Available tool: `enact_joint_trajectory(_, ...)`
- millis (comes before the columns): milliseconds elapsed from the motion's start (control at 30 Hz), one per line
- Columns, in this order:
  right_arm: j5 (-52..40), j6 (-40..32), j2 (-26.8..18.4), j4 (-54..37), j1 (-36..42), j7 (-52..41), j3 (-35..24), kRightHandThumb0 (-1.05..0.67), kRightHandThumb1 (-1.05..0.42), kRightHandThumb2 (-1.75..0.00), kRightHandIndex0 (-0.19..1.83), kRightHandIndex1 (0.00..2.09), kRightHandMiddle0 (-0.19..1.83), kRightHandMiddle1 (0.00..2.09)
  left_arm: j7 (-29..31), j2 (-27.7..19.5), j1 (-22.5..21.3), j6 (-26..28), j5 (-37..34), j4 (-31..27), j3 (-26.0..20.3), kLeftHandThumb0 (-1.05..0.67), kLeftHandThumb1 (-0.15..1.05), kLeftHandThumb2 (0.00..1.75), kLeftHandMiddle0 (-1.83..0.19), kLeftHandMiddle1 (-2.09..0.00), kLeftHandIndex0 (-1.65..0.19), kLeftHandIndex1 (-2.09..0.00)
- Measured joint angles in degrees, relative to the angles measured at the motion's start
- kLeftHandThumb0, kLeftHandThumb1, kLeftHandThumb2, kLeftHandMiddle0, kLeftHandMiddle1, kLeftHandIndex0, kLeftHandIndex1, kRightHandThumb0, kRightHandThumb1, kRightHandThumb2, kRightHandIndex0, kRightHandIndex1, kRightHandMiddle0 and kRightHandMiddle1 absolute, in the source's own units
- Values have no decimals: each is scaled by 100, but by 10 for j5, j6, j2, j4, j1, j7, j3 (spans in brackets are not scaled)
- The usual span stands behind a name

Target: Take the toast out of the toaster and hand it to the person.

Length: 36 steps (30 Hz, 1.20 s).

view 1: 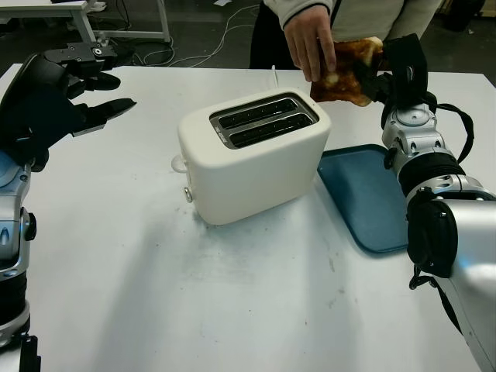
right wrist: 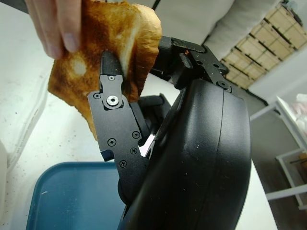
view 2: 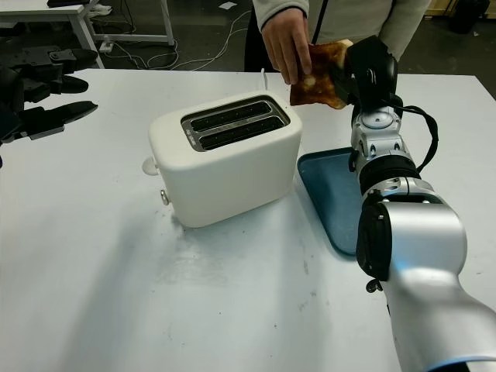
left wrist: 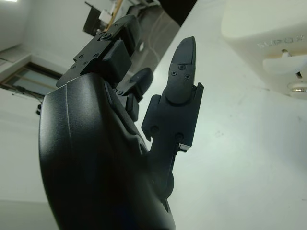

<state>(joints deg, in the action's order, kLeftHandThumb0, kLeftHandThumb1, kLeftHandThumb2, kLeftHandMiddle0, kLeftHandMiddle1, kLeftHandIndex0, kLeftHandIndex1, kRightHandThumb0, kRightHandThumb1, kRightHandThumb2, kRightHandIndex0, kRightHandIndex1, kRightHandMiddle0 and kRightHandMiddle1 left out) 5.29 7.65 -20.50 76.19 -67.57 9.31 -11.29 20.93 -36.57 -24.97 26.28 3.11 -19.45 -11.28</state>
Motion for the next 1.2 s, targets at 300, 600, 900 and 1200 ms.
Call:
enact_joint_trajectory(300, 1, 0, 1, 0, 0, 0, 1, -15, -92, -31, 76, 175, 35, 174, 0, 1, 0, -10, 0, 8, -1, -32, 92, 12, -25, -79, -58, -1)
enact_joint_trajectory(600, 7, 17, 4, 0, 0, -36, 23, -56, -92, -18, 41, 75, 44, 49, 0, 5, 3, -16, -3, 13, -3, -36, 92, 13, -23, -80, -57, 0)
enact_joint_trajectory(900, 53, 42, -13, -12, 23, -77, 78, -65, -92, -29, 32, 4, 32, 3, 0, 8, 8, -15, -6, 10, -5, -34, 92, 13, -22, -81, -58, -1)
enact_joint_trajectory(1200, 50, 76, -21, -90, 108, -58, 88, -56, -92, -42, 21, 0, 24, 0, -5, 17, 21, -10, -12, 6, -12, -33, 92, 15, -21, -82, -56, 0)
